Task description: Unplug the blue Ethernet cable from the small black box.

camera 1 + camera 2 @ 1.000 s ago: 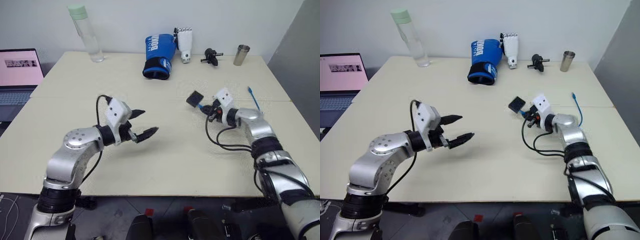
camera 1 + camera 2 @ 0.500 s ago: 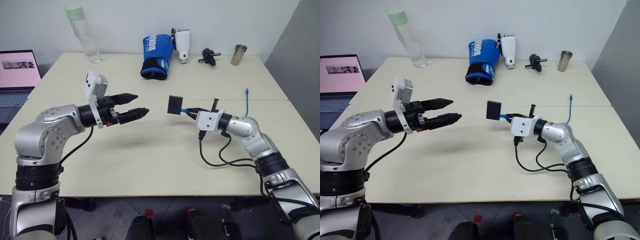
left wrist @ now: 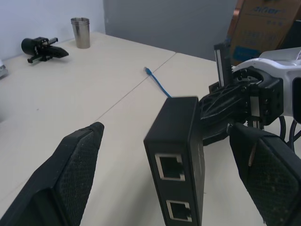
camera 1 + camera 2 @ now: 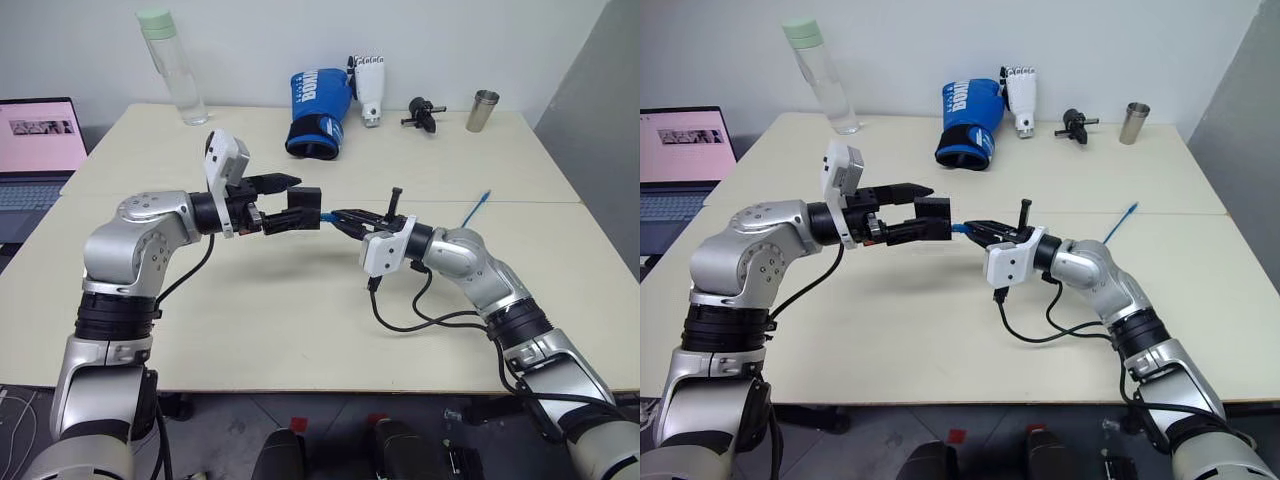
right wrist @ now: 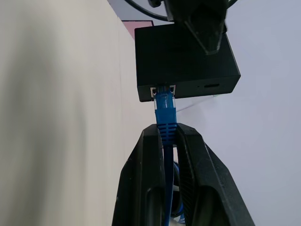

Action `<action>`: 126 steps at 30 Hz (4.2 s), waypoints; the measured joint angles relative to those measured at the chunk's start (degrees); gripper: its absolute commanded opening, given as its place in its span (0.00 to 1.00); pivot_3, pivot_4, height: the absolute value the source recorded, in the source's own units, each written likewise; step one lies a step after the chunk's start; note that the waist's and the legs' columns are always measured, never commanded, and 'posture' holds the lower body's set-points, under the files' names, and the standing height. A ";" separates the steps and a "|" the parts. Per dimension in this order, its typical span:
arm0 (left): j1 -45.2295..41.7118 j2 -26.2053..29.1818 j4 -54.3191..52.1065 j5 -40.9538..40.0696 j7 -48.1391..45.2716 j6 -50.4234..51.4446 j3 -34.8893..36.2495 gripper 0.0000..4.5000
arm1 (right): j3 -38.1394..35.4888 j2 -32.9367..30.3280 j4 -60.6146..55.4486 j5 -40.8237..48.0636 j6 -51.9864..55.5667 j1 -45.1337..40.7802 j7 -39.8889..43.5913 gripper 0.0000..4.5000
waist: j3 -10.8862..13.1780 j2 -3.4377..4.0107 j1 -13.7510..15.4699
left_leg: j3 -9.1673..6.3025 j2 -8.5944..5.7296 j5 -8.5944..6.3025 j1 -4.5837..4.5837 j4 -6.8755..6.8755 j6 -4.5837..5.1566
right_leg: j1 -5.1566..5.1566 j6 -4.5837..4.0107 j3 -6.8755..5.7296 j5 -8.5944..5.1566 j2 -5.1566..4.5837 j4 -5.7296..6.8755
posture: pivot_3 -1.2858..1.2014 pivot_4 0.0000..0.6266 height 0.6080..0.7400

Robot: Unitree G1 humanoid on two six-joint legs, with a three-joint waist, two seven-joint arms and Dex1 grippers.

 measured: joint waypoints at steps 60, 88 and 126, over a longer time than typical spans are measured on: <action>-8.32 1.63 11.56 -6.36 -13.86 13.80 1.40 0.18 | -13.30 -3.08 -6.08 55.74 89.24 -14.36 40.07 0.99 | 0.04 0.05 -0.14 | -0.15 0.05 -0.23 -0.12 0.54 0.39 | -0.09 -0.11 -0.19 -0.12 0.15 0.46 | 0.52 0.24 1.00; -8.01 1.64 9.51 -7.60 -14.95 15.65 1.40 0.18 | -11.59 2.99 1.66 52.59 85.31 -18.16 42.37 0.60 | 0.06 0.10 -0.19 | -0.15 0.06 -0.23 -0.13 0.53 0.39 | -0.11 -0.11 -0.19 -0.12 0.15 0.46 | 0.52 0.24 1.00; -6.02 1.21 3.08 -9.67 -14.79 15.82 -1.04 0.18 | -8.90 -4.72 -2.08 51.98 86.74 -17.11 50.92 0.01 | 0.08 0.13 -0.41 | -0.16 0.06 -0.23 -0.14 0.52 0.39 | -0.10 -0.10 -0.19 -0.13 0.16 0.41 | 0.52 0.24 1.00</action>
